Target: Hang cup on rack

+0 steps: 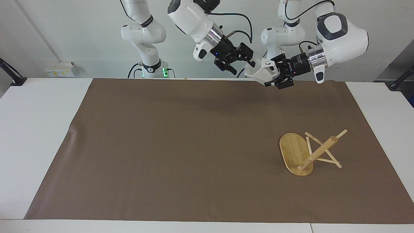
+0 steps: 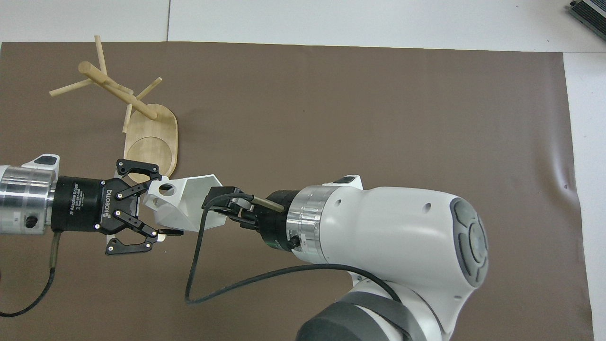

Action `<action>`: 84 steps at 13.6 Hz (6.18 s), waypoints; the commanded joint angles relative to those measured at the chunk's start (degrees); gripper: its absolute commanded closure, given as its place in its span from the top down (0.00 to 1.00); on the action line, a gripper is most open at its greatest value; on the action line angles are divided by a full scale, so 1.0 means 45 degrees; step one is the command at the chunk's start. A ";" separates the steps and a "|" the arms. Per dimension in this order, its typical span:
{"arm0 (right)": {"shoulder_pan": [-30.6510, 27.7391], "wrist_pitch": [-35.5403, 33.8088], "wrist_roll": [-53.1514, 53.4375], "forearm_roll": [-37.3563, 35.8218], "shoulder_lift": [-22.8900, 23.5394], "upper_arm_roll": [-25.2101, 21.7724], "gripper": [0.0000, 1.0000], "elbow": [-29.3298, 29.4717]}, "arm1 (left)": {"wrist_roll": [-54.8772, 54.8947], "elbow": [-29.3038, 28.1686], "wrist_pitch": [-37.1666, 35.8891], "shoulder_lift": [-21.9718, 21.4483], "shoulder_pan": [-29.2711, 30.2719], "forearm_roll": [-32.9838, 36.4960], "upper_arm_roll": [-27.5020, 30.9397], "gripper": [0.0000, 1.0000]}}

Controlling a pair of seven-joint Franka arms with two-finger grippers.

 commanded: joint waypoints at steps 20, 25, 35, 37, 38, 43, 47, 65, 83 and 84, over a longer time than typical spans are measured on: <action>-0.0205 -0.0031 -0.5076 -0.5398 0.0146 -0.4591 1.00 -0.0483 | -0.6603 -0.1291 0.9132 0.1437 -0.0858 0.2864 -0.0522 0.00; -0.0225 -0.0051 -0.8109 -0.5399 0.0204 -0.6351 1.00 -0.0483 | -0.6973 -0.0452 1.0190 0.2297 -0.0936 0.2845 -0.0502 0.00; -0.0244 -0.1631 -1.2248 -0.7506 0.0165 -0.9729 1.00 -0.0464 | -0.7991 -0.0001 1.1930 0.3098 -0.1053 0.2845 -0.0522 0.00; -0.0244 -0.2429 -1.2544 -0.7858 0.0146 -1.0199 1.00 -0.0347 | -0.8127 0.0155 1.1969 0.3254 -0.1053 0.2845 -0.0502 0.00; -0.0225 -0.2762 -1.2544 -0.7898 0.0126 -1.0356 1.00 -0.0288 | -0.8128 0.0233 1.1969 0.3332 -0.1053 0.2845 -0.0502 0.00; -0.0205 -0.3917 -1.2369 -1.0021 0.0126 -1.0202 1.00 0.0883 | -0.8148 0.0350 1.1988 0.3411 -0.0878 0.2825 -0.0502 0.00; -0.0166 -0.5806 -1.0286 -1.0262 0.0146 -1.0162 1.00 0.1584 | -0.8167 0.0409 1.2320 0.3606 -0.0839 0.2825 -0.0502 0.00; -0.0107 -0.7805 -0.8209 -1.0047 0.0204 -0.9244 1.00 0.3364 | -0.9632 0.0468 1.3297 0.4017 -0.0721 0.2786 -0.0424 0.00; -0.0810 -0.6574 -0.8150 -1.0165 0.0439 -0.9635 1.00 0.3306 | -0.9749 0.0995 1.0234 0.3549 0.0664 0.5127 -0.0171 1.00; -0.0830 -0.6632 -0.8130 -1.0145 0.0400 -0.9616 1.00 0.3248 | -0.9730 0.1014 0.9786 0.3432 0.0839 0.5401 -0.0151 1.00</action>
